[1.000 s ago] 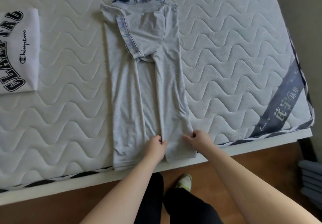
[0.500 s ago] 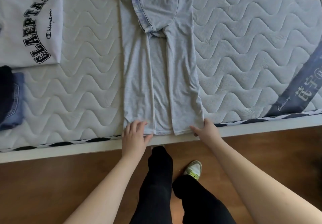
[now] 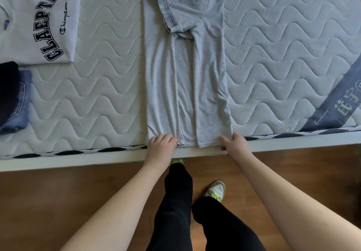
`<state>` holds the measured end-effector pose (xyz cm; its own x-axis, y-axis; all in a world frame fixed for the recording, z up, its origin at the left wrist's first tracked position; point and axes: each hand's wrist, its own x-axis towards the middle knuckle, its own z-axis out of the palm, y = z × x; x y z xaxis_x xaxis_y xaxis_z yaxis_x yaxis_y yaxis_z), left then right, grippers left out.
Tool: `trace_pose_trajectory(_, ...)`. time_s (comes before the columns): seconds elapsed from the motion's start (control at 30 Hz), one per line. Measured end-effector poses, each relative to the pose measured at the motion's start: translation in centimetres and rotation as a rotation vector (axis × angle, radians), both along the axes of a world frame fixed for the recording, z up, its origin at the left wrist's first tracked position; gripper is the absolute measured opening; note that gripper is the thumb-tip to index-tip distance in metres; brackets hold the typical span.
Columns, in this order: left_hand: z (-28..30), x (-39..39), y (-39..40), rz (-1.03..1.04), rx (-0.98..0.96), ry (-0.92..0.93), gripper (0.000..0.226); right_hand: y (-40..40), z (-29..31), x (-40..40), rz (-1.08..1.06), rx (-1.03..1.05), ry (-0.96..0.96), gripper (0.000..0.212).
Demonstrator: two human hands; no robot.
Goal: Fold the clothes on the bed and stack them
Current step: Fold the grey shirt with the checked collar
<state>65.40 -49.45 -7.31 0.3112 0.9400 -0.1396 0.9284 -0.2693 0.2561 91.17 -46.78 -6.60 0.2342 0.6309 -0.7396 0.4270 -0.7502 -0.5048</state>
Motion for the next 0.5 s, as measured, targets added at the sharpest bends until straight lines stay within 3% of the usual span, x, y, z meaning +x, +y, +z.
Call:
trace_pose_trajectory(0.23,0.6,-1.5,0.2,0.070,-0.037,-0.121,0.018,0.5,0.1,0.0,-0.019,-0.010,-0.137,0.028)
trace_pose_trajectory(0.33,0.7,-2.4,-0.4,0.538,-0.070,-0.153,0.037,0.3,0.1,-0.1,0.006,-0.001,-0.053,0.026)
trace_pose_trajectory(0.43,0.5,-2.9,-0.1,0.972,-0.261,-0.496,0.047,0.1,-0.2,0.0,-0.055,-0.026,0.068,0.026)
trace_pose_trajectory(0.5,0.4,-3.0,0.3,1.075,-0.399,-0.619,0.041,-0.1,-0.4,0.1,-0.198,-0.054,0.194,0.025)
